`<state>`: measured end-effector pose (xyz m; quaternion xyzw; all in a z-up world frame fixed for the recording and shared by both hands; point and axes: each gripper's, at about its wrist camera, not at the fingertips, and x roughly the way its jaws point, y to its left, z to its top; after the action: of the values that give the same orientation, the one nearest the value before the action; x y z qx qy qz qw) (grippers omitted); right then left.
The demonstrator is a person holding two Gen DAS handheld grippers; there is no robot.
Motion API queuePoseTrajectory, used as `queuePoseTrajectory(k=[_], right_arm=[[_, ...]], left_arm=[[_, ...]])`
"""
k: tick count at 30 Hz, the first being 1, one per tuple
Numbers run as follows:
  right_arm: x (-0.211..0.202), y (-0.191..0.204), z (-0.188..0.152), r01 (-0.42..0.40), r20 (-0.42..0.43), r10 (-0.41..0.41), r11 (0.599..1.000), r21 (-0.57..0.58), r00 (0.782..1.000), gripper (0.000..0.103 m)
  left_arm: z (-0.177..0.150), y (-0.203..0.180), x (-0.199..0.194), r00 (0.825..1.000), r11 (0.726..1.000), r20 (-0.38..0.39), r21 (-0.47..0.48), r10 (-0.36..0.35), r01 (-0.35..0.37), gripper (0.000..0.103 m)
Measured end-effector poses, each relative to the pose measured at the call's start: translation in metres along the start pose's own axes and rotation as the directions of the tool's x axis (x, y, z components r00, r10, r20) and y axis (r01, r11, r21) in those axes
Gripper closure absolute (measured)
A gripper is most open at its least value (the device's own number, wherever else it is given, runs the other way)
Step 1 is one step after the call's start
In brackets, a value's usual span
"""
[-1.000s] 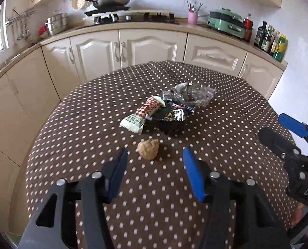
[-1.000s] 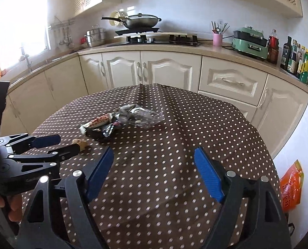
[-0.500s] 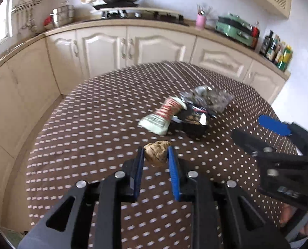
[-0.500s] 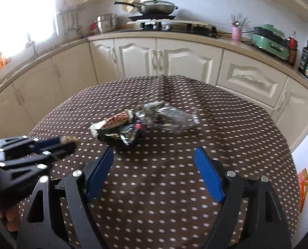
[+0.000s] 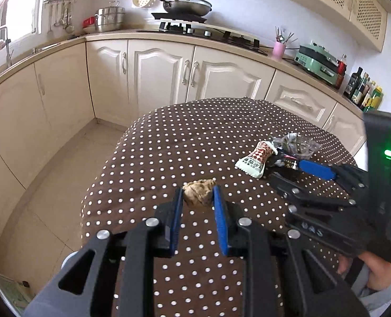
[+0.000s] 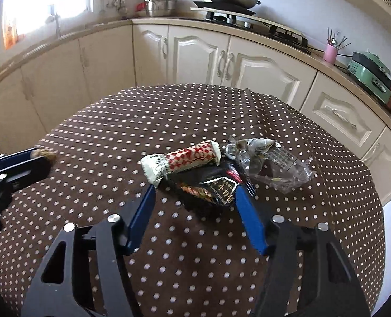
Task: Collect trash
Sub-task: 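Grasp the brown crumb with the left tool while the right tool grasps the black chip bag, then carry the crumb and chip bag over the bucket and open both tools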
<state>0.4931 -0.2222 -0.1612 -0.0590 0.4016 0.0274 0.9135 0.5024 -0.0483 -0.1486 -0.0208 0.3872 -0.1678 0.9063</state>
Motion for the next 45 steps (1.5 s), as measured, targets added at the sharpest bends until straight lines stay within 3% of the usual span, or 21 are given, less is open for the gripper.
queuePoseTrajectory(k=[2,6,17,23,24,25,26,27,31,37,45], right_arm=[[0.004,-0.001,0.002,0.004,-0.011,-0.004,1.0,-0.003,1.0,0.061],[0.003,0.002,0.0,0.025,-0.011,-0.026,0.999,-0.021,1.0,0.07],[-0.062,0.023,-0.022,-0.049,0.071,0.049,0.999,-0.004,0.996,0.074],[-0.106,0.081,-0.021,-0.165,0.139,0.172,0.984,-0.062,0.975,0.075],[-0.113,0.1,-0.019,-0.193,0.151,0.203,0.978,-0.084,0.967,0.092],[-0.119,0.117,-0.018,-0.218,0.158,0.233,0.97,-0.107,0.96,0.099],[-0.122,0.128,-0.017,-0.23,0.159,0.247,0.966,-0.116,0.956,0.099],[-0.127,0.148,-0.017,-0.289,0.164,0.308,0.949,-0.127,0.937,0.099],[-0.115,0.202,-0.016,-0.274,0.148,0.3,0.946,-0.172,0.942,0.099],[-0.102,0.24,-0.016,-0.312,0.113,0.335,0.932,-0.185,0.935,0.1],[-0.112,0.307,-0.011,-0.428,0.08,0.464,0.861,-0.274,0.882,0.1]], left_arm=[[-0.002,0.005,-0.003,1.0,1.0,0.001,-0.01,-0.013,0.013,0.08],[-0.006,0.011,-0.01,1.0,1.0,0.008,-0.015,-0.018,0.018,0.08],[-0.032,0.031,-0.073,0.997,0.998,0.066,-0.048,-0.042,0.045,0.08],[-0.061,0.061,-0.121,0.995,0.996,0.101,-0.088,0.005,0.004,0.08],[-0.065,0.068,-0.129,0.994,0.995,0.107,-0.098,0.019,-0.008,0.08],[-0.069,0.075,-0.136,0.993,0.994,0.111,-0.108,0.032,-0.019,0.08],[-0.078,0.09,-0.149,0.991,0.991,0.117,-0.13,0.059,-0.043,0.08],[-0.084,0.101,-0.159,0.989,0.987,0.121,-0.151,0.08,-0.061,0.08],[-0.106,0.139,-0.186,0.984,0.972,0.116,-0.206,0.138,-0.112,0.08],[-0.132,0.18,-0.204,0.979,0.958,0.099,-0.243,0.178,-0.149,0.08],[-0.145,0.225,-0.208,0.97,0.935,0.098,-0.304,0.222,-0.184,0.08]])
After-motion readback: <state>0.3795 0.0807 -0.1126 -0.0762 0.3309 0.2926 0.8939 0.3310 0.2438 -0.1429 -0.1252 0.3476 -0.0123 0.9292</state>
